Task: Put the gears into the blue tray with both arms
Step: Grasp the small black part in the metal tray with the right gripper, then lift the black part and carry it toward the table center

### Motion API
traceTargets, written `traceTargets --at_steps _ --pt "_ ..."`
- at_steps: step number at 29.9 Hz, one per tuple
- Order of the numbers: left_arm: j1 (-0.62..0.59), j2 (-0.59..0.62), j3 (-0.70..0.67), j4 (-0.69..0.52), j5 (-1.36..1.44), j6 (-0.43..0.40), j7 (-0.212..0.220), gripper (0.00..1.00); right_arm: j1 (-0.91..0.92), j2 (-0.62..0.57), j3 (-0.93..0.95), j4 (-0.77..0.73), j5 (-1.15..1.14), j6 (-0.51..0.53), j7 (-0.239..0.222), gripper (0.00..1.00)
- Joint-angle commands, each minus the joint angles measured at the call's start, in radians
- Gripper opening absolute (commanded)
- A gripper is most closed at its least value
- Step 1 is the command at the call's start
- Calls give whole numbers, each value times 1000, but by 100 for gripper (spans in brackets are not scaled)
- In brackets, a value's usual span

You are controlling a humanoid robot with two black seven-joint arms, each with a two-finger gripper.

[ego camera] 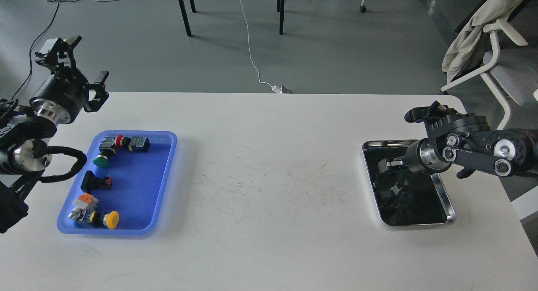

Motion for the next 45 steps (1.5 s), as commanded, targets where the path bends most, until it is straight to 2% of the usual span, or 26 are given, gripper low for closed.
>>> traceTargets --at_steps 1,4,8,14,22,30,34,40,45 --pt "0 -2 0 0 0 0 0 98 -1 4 -8 -10 0 1 1 47" --pt "0 -5 0 0 0 0 0 98 2 12 -25 -12 0 -1 1 42" --pt "0 -6 0 0 0 0 0 98 2 13 -25 -19 0 -1 1 24" --pt "0 -6 0 0 0 0 0 98 17 13 -25 -16 3 1 2 8" --pt "0 -2 0 0 0 0 0 98 82 4 -25 16 14 1 5 6" --pt "0 -3 0 0 0 0 0 98 257 -71 -23 227 23 -2 4 6" --pt "2 -6 0 0 0 2 0 98 346 -82 -23 327 113 -6 2 5" --pt "0 -6 0 0 0 3 0 98 416 -28 -14 390 274 -24 2 3" --pt "0 -6 0 2 0 3 0 98 412 68 -11 384 336 -106 11 2"
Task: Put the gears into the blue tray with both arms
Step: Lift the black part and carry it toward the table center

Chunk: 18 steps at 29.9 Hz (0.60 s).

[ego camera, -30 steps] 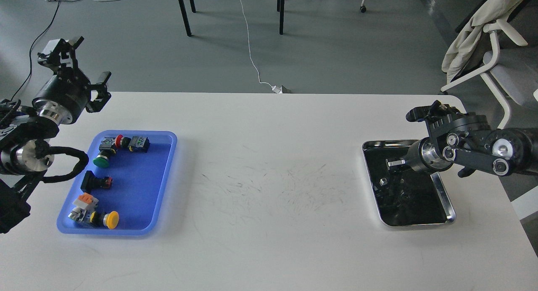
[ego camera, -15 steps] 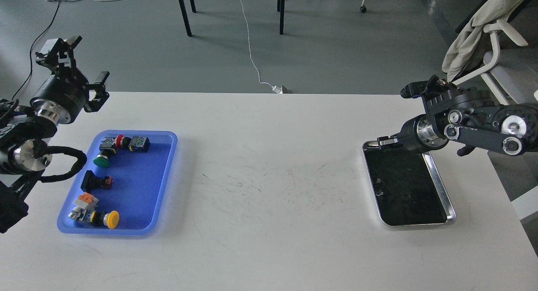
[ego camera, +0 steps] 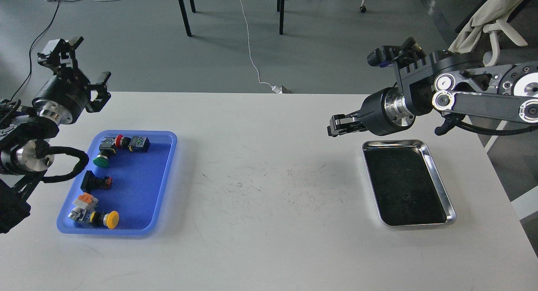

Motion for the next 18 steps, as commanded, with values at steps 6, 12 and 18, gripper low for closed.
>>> traceTargets --at_steps 6,12,18 --pt "0 -1 0 1 0 11 0 98 -46 208 7 -64 90 -185 55 2" --pt "0 -9 0 1 0 14 0 98 -107 327 44 -121 151 -192 57 2" --pt "0 -14 -1 8 0 14 -1 98 -175 442 50 -195 151 -228 57 2"
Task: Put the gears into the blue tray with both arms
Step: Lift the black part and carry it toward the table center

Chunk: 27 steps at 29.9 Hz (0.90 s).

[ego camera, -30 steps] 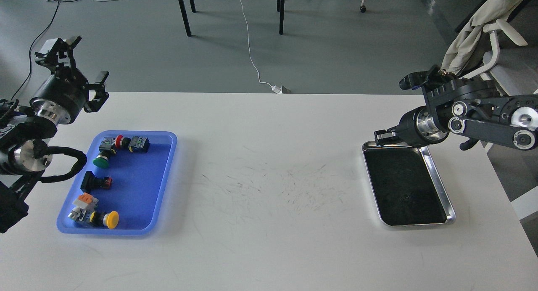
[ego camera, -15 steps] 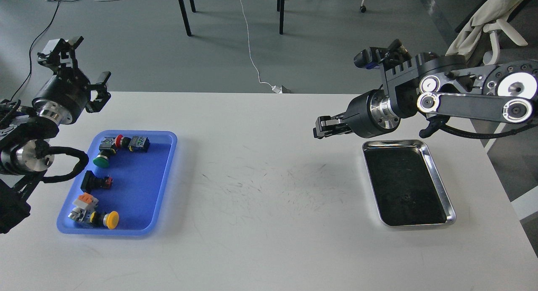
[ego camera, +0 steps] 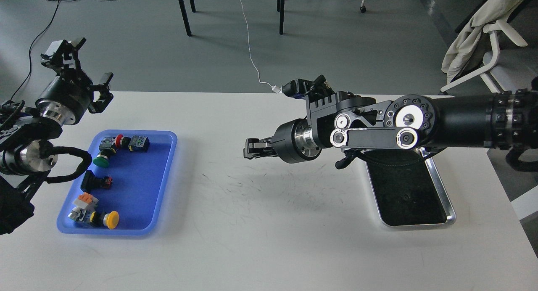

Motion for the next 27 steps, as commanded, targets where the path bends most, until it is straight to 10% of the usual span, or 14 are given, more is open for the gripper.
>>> traceTargets --at_steps 1,27 --pt "0 -1 -1 4 0 0 -1 98 -43 76 -1 -50 0 -15 0 2" --pt "0 -21 -7 4 -2 -2 -26 98 -244 111 10 -270 13 -16 0 2"
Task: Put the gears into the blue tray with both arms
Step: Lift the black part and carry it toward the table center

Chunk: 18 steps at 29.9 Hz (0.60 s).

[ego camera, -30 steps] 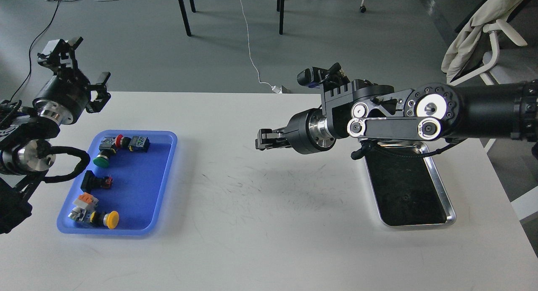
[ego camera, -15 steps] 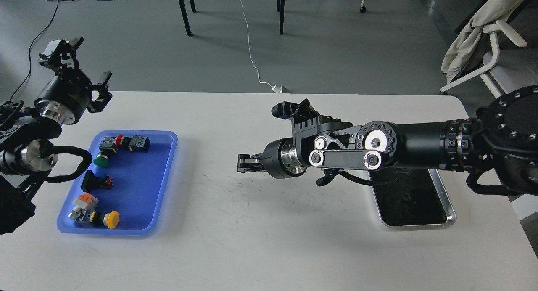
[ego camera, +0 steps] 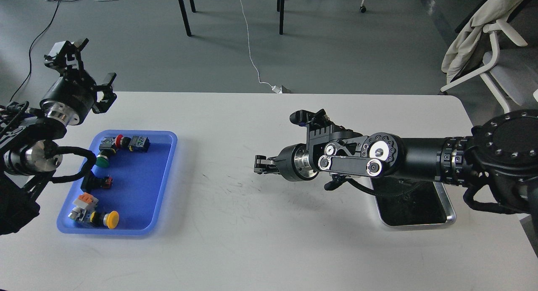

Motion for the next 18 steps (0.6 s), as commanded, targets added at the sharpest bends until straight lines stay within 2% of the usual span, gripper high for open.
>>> traceTargets --at_steps 1,18 --pt "0 3 6 0 0 -1 -16 98 -5 0 2 2 15 0 -1 2" --pt "0 9 0 0 0 -1 -18 98 -57 0 61 42 57 1 22 3"
